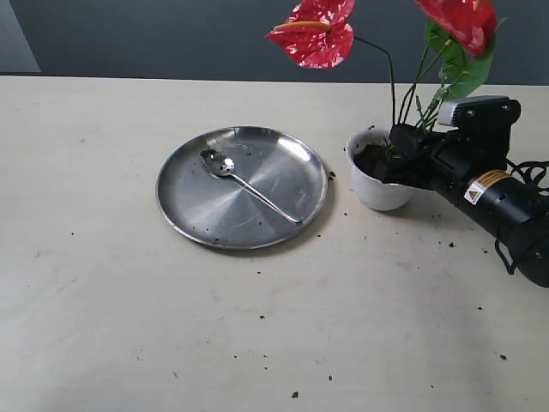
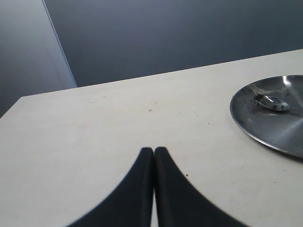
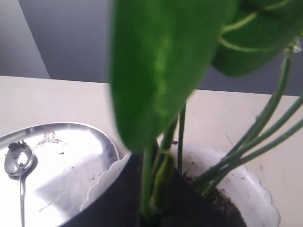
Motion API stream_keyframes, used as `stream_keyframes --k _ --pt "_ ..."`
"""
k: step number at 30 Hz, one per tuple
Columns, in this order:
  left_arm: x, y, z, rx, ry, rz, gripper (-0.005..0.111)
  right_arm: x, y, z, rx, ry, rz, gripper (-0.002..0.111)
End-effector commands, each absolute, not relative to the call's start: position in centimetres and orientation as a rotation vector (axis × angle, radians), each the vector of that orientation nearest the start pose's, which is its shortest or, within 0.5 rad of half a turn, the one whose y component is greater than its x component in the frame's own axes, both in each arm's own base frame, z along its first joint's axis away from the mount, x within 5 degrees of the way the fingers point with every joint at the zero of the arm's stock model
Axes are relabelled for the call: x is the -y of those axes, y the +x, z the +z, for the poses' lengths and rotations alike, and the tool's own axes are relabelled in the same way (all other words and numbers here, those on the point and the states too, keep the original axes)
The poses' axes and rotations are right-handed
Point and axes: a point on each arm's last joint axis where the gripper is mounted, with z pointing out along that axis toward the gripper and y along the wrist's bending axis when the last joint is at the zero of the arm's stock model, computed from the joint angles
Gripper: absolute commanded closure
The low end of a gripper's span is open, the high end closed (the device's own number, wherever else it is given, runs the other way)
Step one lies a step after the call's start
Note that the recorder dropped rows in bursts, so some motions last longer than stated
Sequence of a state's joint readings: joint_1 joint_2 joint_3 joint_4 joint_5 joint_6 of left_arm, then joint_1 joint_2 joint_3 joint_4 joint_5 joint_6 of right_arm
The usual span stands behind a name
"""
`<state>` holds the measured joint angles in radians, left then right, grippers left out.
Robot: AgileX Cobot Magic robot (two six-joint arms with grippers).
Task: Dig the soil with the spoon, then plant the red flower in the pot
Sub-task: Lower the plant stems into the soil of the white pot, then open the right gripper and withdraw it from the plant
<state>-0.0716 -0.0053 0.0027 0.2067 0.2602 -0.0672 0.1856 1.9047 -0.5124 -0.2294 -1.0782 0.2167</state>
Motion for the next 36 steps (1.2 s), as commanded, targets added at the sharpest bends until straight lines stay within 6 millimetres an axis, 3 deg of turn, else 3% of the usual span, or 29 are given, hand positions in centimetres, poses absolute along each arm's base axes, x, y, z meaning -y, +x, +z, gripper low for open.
stream_keyframes --k 1,11,15,31,33,34,36 --pt "-0.1 5.5 19.1 -1.727 0.138 0.084 0.105 -6.7 28.0 8.6 -2.118 -0.229 0.322 0.109" --pt "-0.1 5.5 19.1 -1.727 0.138 0.084 0.105 -6.5 27.6 7.9 -2.207 -0.239 0.301 0.109" --pt "-0.1 5.5 19.1 -1.727 0.138 0.084 0.105 -6.5 27.3 6.4 -2.259 -0.242 0.314 0.109" --pt "-0.1 5.5 19.1 -1.727 0.138 0.084 0.105 -6.4 27.4 6.5 -2.258 -0.209 0.309 0.108" --pt "-0.1 5.5 19.1 -1.727 0.138 0.084 0.105 -6.4 27.4 6.5 -2.256 -0.209 0.309 0.098" --pt "-0.1 5.5 19.1 -1.727 0.138 0.084 0.105 -6.4 27.4 6.5 -2.254 -0.209 0.31 0.087" --pt "-0.1 5.5 19.1 -1.727 0.138 0.084 0.105 -6.4 27.4 6.5 -2.254 -0.209 0.31 0.081"
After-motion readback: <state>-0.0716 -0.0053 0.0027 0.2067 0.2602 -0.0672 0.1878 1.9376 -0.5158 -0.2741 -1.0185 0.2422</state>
